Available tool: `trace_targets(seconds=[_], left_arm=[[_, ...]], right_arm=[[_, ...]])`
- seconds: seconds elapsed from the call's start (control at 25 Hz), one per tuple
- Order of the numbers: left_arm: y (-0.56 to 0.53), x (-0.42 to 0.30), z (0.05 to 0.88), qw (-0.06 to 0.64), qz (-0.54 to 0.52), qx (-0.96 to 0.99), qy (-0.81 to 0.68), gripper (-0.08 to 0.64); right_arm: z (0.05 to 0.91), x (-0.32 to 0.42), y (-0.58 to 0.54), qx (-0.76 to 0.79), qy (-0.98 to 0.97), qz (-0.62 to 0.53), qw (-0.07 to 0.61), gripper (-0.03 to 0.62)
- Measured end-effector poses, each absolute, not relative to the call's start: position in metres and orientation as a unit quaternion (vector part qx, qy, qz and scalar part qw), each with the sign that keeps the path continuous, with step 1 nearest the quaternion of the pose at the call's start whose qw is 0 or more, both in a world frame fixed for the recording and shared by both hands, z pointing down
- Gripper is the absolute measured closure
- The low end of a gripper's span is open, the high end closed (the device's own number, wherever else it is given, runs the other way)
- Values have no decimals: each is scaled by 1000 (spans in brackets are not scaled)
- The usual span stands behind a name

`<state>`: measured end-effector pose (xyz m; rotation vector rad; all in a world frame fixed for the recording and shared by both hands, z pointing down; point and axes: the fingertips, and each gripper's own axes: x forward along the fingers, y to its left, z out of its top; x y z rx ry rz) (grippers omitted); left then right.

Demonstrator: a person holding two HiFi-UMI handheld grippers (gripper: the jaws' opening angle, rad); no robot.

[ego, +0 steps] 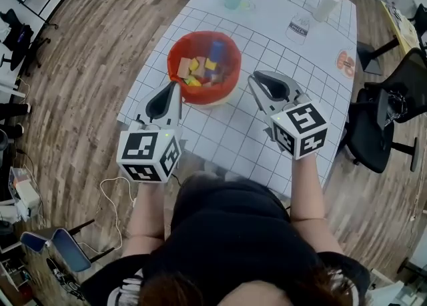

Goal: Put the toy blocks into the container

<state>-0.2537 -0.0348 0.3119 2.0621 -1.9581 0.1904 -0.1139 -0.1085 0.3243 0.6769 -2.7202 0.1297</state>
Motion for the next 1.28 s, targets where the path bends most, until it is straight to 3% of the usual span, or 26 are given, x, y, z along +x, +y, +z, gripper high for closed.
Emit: trace_targets(seconds=[0.24, 1.28], left_arm=[[-29, -252, 318, 153, 66, 715, -679, 534], [-22, -259, 334, 173, 61, 696, -694, 534]], right_arm=[[329, -100, -110, 265, -949, 64, 160, 575], [341, -89, -106, 262, -947, 110, 150, 577]])
